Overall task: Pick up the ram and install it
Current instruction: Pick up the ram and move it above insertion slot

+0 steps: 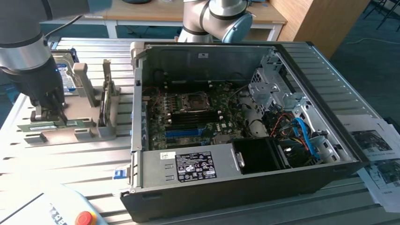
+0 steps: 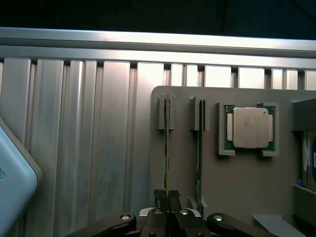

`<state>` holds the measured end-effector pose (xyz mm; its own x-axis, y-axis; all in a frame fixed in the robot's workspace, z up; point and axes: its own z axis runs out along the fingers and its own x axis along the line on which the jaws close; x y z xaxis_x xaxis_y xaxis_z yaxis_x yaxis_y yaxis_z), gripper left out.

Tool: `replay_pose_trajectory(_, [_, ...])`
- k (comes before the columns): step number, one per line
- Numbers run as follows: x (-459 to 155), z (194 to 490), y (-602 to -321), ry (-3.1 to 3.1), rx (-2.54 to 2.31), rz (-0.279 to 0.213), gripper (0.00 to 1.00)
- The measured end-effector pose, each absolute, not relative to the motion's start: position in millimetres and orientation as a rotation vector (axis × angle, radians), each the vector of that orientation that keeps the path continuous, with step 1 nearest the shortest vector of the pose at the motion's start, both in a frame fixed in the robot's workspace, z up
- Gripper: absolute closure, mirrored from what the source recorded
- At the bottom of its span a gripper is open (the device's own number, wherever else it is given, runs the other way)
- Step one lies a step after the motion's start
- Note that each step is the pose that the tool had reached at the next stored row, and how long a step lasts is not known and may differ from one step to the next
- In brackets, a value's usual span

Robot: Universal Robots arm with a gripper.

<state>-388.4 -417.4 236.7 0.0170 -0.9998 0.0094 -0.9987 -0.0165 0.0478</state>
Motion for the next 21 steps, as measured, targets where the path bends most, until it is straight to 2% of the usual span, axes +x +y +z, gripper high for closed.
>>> replay_pose_trajectory(21, [-388, 273, -417, -2.183, 2.199, -0.039, 0.88])
